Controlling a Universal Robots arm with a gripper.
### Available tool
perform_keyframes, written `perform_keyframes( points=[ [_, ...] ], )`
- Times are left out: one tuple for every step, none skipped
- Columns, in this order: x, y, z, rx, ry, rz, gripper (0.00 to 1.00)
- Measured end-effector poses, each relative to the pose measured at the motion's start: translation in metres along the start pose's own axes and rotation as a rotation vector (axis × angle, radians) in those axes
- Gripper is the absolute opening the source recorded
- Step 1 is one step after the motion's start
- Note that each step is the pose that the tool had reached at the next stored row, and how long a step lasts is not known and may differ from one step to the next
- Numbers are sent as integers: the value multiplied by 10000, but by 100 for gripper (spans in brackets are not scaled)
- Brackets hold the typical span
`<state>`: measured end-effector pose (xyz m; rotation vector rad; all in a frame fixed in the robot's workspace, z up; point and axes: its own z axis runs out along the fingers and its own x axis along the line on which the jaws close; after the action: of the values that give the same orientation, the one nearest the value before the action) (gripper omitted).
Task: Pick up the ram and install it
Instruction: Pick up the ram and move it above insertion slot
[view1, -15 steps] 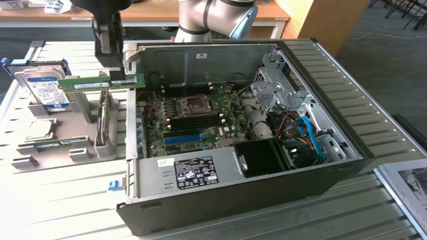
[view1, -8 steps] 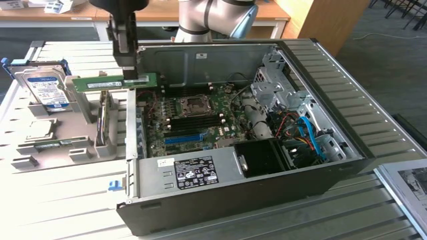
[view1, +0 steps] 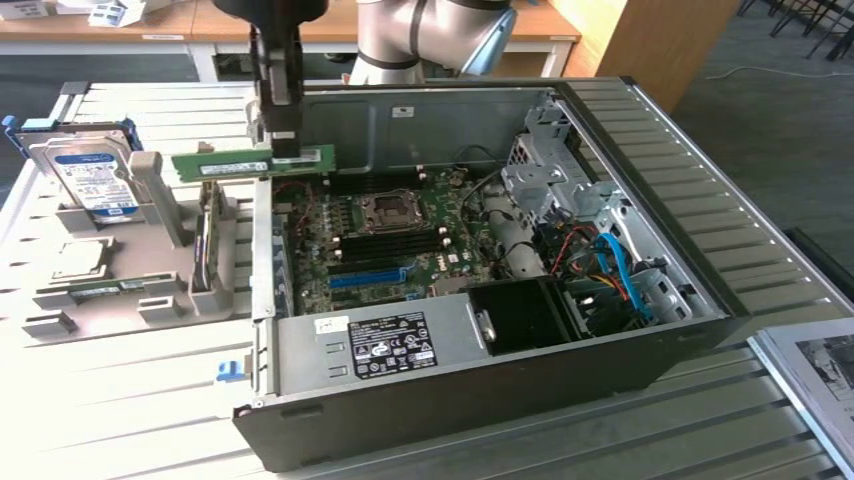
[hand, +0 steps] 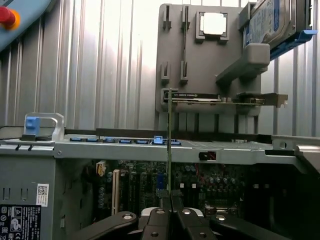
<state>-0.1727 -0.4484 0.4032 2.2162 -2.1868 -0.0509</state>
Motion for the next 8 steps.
perform_keyframes(
  points=[
    [0, -24, -1, 0, -1, -2, 11],
    [0, -48, -2, -1, 0, -4, 11],
    [2, -148, -6, 0, 1, -15, 11],
    [4, -299, -13, 0, 2, -31, 11],
    [5, -380, -17, 0, 2, -39, 11],
    [5, -406, -17, 0, 2, -41, 11],
    [6, -432, -19, -1, 2, -43, 11],
    [6, -460, -19, 0, 1, -47, 11]
  ],
)
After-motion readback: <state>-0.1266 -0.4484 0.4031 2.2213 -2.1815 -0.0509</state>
